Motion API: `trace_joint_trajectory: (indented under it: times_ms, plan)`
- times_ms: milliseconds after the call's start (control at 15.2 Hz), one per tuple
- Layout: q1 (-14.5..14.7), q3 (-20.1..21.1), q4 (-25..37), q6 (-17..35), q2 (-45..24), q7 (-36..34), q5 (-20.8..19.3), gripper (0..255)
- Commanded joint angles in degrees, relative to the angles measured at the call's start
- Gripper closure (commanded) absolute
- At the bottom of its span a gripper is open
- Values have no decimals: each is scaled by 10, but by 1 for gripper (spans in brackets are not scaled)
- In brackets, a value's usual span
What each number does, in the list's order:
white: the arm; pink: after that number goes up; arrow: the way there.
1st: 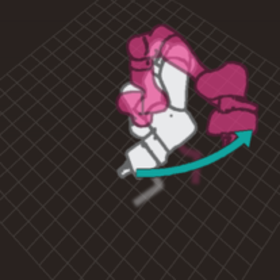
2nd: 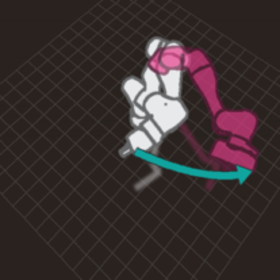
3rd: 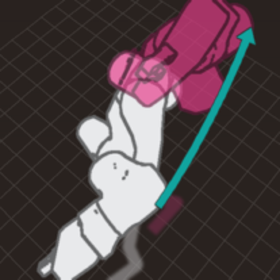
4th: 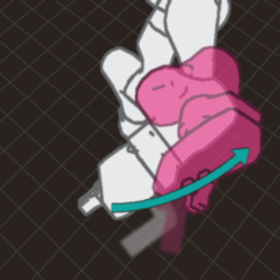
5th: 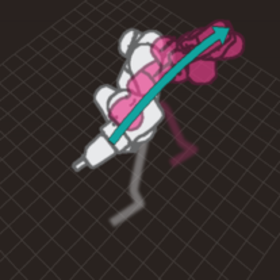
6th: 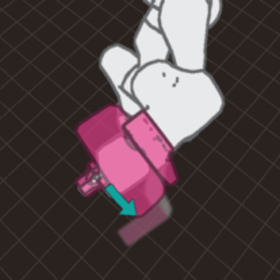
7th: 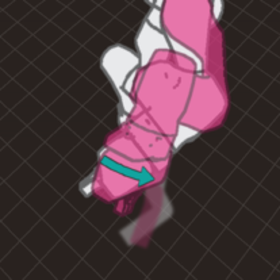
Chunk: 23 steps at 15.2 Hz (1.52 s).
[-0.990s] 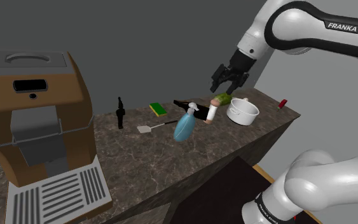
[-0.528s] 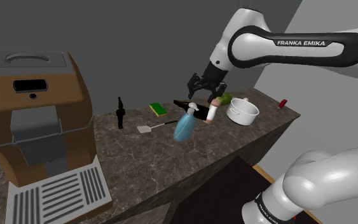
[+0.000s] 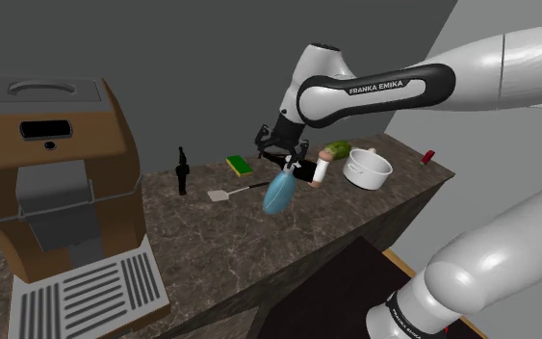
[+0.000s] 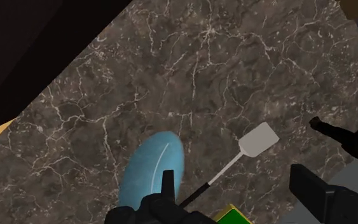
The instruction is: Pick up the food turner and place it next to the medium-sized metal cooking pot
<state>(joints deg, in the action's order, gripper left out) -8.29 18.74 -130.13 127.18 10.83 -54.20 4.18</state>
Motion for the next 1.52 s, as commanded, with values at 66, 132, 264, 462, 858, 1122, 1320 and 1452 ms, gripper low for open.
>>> trace_joint_trajectory:
  times_ms: [66,132,264,462,858,1122,1320,1452]
  plan:
    - [-11,16,35,26,-73,-94,-39,0]
    - [-13,18,48,33,-97,-124,-53,0]
    - [-12,18,76,44,-145,-184,-82,0]
    - [-5,7,122,53,-216,-266,-122,0]
    - [22,-35,226,55,-350,-401,-169,0]
    - [37,-66,303,49,-434,-471,-177,0]
    - [45,-87,365,41,-496,-516,-175,0]
    - [48,-98,399,35,-530,-538,-171,0]
